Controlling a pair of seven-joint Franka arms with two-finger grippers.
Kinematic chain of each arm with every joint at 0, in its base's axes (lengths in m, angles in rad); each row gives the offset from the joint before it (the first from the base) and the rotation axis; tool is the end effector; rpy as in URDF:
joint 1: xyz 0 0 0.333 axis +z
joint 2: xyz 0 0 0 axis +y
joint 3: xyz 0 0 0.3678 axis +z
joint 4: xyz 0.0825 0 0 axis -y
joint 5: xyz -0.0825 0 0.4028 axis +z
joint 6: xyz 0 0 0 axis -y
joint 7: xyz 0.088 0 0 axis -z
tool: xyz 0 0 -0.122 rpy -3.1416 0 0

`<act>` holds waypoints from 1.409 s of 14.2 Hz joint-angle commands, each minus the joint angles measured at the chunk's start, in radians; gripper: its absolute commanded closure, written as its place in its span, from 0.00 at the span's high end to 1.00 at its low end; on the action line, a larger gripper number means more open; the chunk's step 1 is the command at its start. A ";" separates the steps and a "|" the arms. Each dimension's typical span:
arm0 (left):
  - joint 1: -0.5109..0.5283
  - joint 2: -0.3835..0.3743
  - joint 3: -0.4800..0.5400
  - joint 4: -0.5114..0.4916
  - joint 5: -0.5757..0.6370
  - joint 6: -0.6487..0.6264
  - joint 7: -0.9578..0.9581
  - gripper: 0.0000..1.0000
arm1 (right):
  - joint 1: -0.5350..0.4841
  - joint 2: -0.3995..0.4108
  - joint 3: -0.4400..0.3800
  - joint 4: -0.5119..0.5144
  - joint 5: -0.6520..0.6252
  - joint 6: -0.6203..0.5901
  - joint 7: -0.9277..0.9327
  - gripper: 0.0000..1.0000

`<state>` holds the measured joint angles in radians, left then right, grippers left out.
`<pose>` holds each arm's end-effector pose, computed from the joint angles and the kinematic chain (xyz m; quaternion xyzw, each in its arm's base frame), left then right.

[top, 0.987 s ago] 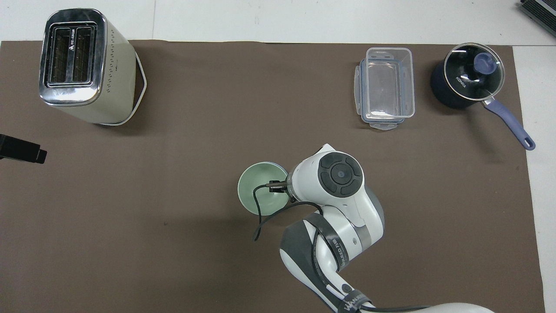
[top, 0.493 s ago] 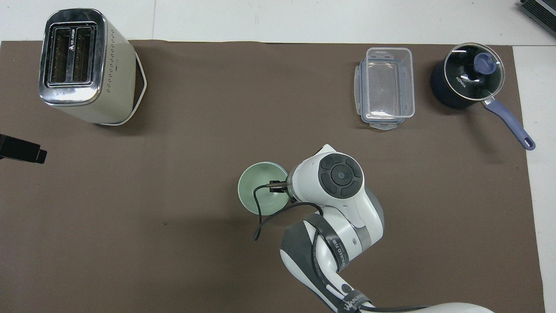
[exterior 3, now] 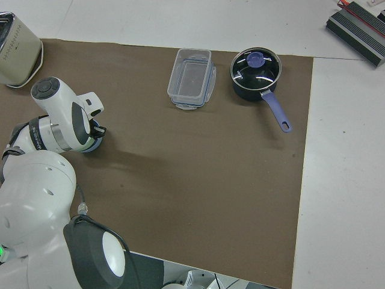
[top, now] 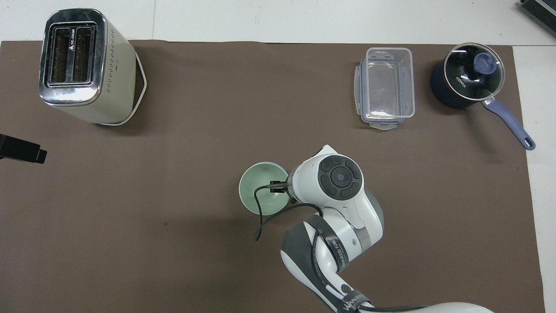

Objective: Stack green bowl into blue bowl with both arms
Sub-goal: 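Lower the green bowl into the blue bowl with the right gripper, then open the right gripper and withdraw it from the stacked bowls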

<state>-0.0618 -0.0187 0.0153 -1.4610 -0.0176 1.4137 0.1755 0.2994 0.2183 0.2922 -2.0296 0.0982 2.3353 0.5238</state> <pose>0.5483 -0.0278 0.7113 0.9936 -0.1120 -0.0137 0.0098 0.5202 0.3444 0.3781 -0.9966 0.0032 -0.0042 0.0827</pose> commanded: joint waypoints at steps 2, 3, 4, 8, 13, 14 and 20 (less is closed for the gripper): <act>0.005 -0.024 -0.003 -0.024 0.012 -0.007 -0.010 1.00 | 0.001 -0.008 0.001 -0.014 -0.017 0.029 0.027 0.15; 0.004 -0.024 -0.003 -0.024 0.012 -0.007 -0.010 1.00 | 0.003 -0.007 0.001 -0.014 -0.017 0.027 0.027 0.18; 0.005 -0.024 -0.003 -0.024 0.012 -0.007 -0.010 1.00 | 0.003 -0.008 0.001 -0.014 -0.017 0.025 0.028 0.21; 0.005 -0.024 -0.003 -0.024 0.012 -0.007 -0.010 1.00 | -0.011 -0.022 -0.002 0.002 -0.017 0.013 0.027 0.98; 0.004 -0.024 -0.003 -0.024 0.012 -0.007 -0.010 1.00 | -0.103 -0.089 -0.007 0.031 -0.106 -0.026 0.015 1.00; 0.004 -0.024 -0.003 -0.024 0.012 -0.007 -0.010 1.00 | -0.121 -0.105 -0.007 0.049 -0.129 -0.056 0.015 1.00; 0.004 -0.024 -0.003 -0.024 0.012 -0.007 -0.010 1.00 | -0.192 -0.152 -0.016 0.193 -0.143 -0.273 0.012 1.00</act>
<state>-0.0618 -0.0187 0.0153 -1.4610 -0.0176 1.4137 0.1755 0.1384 0.0833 0.2729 -1.8742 -0.0244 2.1243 0.5238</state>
